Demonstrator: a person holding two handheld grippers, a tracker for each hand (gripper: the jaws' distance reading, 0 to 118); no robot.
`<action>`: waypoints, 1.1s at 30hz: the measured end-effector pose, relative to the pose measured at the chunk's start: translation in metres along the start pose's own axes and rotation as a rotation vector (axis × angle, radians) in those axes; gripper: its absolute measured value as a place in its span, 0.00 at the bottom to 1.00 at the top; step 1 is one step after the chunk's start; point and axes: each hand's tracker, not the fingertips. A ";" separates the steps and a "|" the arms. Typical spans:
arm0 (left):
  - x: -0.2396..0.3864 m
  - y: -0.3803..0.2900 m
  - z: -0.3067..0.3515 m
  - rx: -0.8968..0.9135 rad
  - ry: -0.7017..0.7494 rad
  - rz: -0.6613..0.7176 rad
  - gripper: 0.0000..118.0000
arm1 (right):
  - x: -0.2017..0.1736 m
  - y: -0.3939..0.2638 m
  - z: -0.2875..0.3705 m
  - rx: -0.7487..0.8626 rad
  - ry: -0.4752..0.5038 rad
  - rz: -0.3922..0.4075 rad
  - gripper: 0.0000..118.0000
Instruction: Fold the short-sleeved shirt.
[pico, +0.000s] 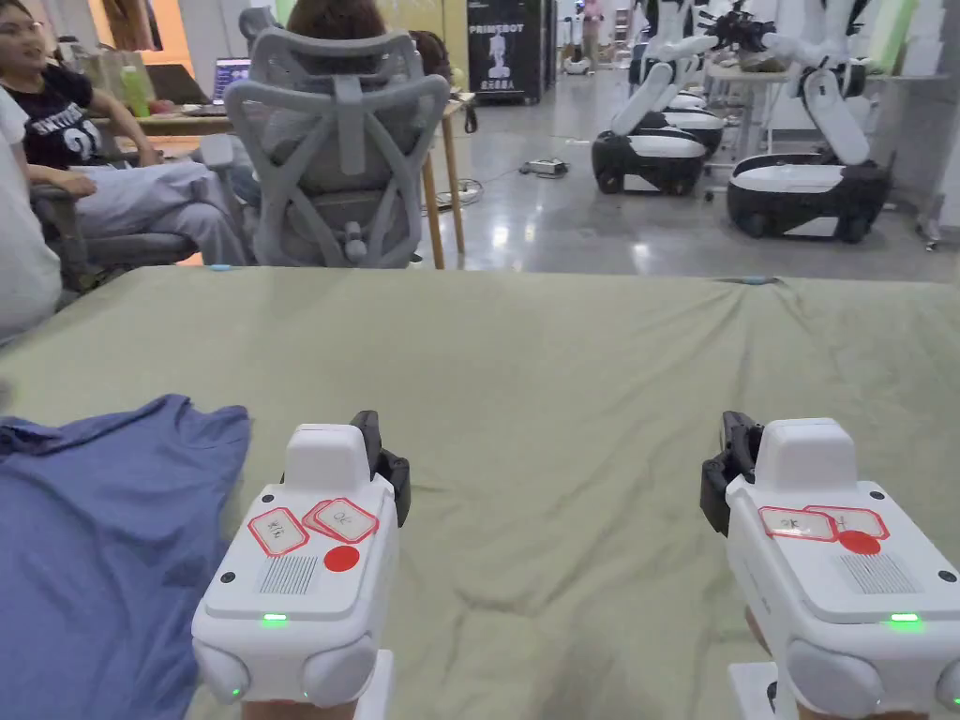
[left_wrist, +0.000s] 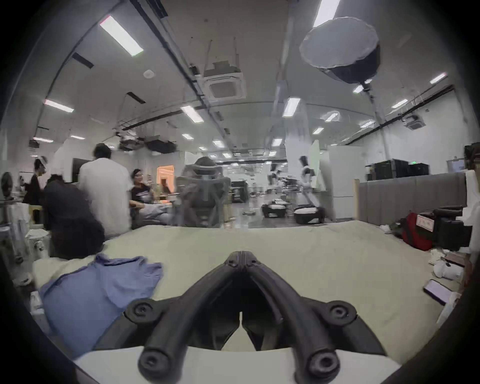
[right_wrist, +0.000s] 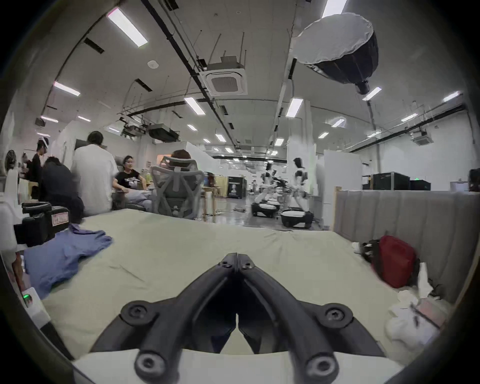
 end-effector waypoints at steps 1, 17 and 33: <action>-0.024 0.001 0.005 -0.013 0.071 0.010 0.00 | -0.019 0.002 -0.007 0.002 0.048 0.003 0.00; -0.146 -0.013 0.053 -0.071 0.311 0.010 0.00 | -0.152 0.028 -0.022 0.042 0.305 0.011 0.00; -0.238 -0.042 -0.230 -0.701 0.103 0.049 1.00 | -0.148 -0.003 -0.075 -0.042 0.301 0.012 0.00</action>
